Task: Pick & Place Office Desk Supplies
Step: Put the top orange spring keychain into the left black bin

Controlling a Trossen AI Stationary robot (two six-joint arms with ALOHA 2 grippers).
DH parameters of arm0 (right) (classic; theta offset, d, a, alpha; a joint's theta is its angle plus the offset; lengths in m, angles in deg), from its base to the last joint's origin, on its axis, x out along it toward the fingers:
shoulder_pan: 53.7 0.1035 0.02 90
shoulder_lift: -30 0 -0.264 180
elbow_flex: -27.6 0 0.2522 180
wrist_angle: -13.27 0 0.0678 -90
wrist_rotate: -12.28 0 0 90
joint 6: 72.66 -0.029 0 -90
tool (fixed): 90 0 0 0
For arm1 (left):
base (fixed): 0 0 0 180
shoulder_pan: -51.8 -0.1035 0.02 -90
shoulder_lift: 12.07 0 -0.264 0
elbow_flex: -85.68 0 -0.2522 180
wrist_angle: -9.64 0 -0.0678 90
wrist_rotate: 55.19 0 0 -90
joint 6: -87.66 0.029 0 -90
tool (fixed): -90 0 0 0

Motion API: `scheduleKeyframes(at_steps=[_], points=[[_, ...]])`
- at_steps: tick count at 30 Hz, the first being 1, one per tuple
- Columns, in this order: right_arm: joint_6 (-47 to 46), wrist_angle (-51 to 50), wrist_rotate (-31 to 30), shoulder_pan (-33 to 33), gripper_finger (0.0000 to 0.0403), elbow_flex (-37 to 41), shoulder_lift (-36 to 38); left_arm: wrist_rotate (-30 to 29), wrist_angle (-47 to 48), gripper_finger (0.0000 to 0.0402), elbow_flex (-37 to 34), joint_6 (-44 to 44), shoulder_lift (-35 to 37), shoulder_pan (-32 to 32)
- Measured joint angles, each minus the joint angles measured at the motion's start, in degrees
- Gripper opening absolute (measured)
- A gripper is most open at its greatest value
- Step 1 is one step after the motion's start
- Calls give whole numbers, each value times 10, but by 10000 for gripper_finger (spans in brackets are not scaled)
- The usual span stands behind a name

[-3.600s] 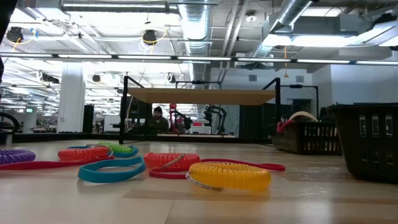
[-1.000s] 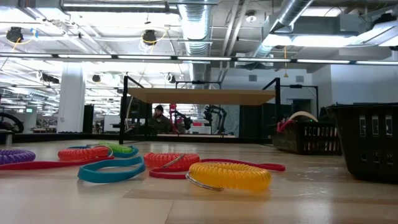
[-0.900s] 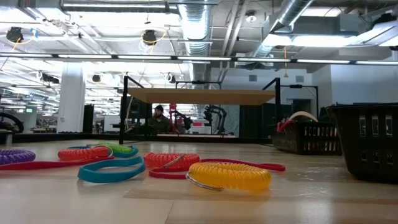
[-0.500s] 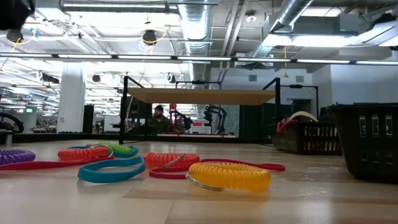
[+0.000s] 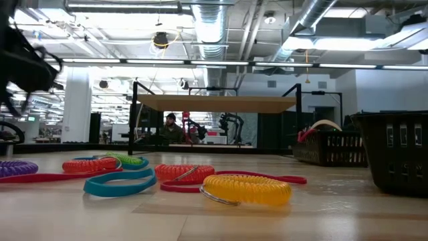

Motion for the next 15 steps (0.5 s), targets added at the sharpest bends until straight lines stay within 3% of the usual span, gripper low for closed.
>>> scheduleKeyframes(at_steps=[15], points=[[-2, -13, -2, -30, 16, 0, 16, -50, -150, 0, -15, 244, 0, -187]])
